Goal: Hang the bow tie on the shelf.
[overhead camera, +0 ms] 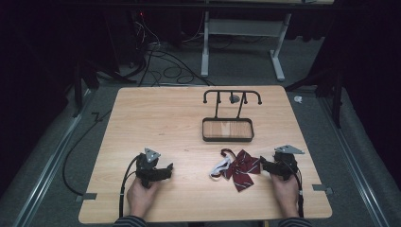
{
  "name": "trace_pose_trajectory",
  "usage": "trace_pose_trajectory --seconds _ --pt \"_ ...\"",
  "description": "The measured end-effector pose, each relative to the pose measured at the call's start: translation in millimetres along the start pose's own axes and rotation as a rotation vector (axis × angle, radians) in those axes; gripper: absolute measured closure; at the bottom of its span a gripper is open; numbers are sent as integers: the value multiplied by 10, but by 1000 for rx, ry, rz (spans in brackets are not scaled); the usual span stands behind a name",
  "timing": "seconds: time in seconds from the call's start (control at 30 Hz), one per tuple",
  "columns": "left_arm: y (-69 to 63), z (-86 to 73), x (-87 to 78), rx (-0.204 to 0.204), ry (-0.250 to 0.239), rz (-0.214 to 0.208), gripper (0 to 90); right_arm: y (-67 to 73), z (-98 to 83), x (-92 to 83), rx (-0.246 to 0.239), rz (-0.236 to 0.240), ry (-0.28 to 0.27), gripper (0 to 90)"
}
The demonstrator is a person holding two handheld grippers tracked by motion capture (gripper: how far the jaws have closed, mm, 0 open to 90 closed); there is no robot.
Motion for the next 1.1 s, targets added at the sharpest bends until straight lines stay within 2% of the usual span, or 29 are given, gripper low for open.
trace_pose_trajectory --seconds 0.5,1.1 --pt "0 0 0 0 0 0 158 5 0 0 -4 5 0 326" --pt "-1 1 0 0 0 1 158 15 -6 -12 11 -10 2 345"
Point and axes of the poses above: each handheld gripper's, and its own axes: x roughly forward along the jaws, z roughly out of its top, y roughly to its left, the point moved 3 cm from there along x, roughly forward along the jaws, and after that the axes turned 4 degrees about -y, right-handed, at the moved point
